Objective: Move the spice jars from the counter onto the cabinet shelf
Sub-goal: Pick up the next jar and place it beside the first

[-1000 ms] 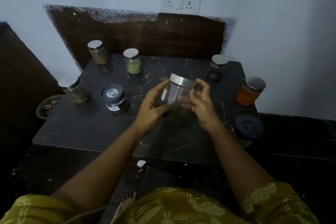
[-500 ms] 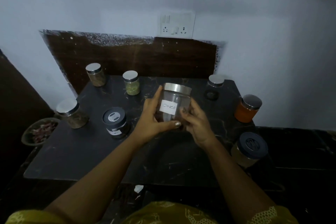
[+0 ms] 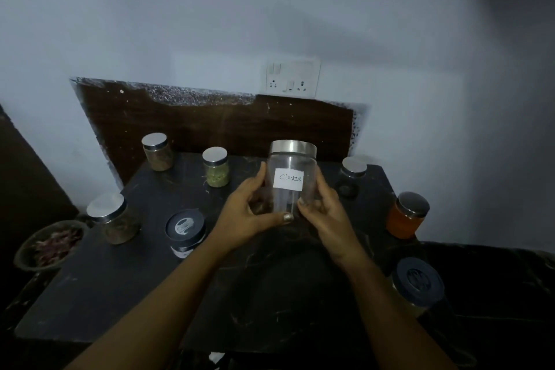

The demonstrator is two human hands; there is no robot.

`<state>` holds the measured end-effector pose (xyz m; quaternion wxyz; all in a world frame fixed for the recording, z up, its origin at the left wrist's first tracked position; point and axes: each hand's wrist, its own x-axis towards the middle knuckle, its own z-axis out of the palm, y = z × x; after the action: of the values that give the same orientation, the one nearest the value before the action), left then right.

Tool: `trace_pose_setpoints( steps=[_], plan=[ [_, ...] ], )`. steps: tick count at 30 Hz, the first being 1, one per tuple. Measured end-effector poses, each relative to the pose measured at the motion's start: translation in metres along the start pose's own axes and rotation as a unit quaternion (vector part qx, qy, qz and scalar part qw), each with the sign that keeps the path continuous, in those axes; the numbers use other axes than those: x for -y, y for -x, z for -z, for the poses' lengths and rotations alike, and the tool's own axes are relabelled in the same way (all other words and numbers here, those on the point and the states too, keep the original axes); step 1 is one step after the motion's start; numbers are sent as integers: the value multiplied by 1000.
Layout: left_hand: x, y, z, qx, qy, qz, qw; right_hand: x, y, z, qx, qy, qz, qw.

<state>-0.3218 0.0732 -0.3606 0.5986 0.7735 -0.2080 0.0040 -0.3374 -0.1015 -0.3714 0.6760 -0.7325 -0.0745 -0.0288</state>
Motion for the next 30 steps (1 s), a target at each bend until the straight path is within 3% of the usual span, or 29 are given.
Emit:
trace_pose_setpoints(
  steps=[6, 10, 14, 23, 30],
  plan=[
    [-28, -14, 4, -74, -26, -55, 995, 46, -23, 18, 80, 69, 28, 994],
    [-54, -33, 26, -111, -79, -108, 985, 88, -53, 16, 90, 182, 96, 974],
    [-83, -65, 67, -156, -135, -171, 963, 135, -94, -4, 91, 175, 174, 965],
    [-145, -146, 188, -247, -247, -243, 905, 228, -200, -72, -1, 173, 316, 933],
    [-192, -207, 274, -292, -296, -347, 841, 295, -279, -126, -78, 198, 433, 876]
  ],
)
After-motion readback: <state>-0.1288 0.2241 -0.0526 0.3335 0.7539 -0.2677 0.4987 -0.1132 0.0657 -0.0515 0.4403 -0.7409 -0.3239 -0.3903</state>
